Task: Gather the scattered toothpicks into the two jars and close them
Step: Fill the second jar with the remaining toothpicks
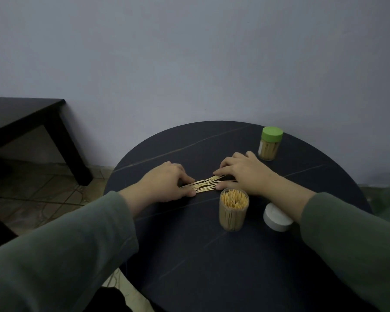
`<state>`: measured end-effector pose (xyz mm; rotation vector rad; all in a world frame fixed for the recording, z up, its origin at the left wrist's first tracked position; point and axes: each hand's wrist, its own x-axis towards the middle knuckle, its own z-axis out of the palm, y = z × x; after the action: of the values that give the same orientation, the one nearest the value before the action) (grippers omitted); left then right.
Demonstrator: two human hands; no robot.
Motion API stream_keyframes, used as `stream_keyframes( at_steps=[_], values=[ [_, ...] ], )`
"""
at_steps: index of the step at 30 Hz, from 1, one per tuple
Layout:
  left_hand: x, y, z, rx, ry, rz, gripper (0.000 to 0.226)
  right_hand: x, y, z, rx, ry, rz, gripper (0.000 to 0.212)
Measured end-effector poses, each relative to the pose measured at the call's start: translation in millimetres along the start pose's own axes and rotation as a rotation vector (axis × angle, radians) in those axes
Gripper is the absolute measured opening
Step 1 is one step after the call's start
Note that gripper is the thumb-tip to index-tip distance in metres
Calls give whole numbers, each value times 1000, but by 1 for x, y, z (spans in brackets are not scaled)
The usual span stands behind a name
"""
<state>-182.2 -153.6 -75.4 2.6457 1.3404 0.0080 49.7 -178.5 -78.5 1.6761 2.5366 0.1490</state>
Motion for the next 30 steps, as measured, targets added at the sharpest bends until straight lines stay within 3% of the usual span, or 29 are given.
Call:
stream_keyframes(
  at_steps=[12,22,30],
  values=[
    [-6,13,3,30,72,-59,25,-4,-8,3,58,122,-4,31],
    [-5,29,12,145,180,-105,22,-13,0,7,-43,178,30,28],
    [2,39,11,224,127,-77,27,-20,1,3,-113,153,4,28]
  ],
)
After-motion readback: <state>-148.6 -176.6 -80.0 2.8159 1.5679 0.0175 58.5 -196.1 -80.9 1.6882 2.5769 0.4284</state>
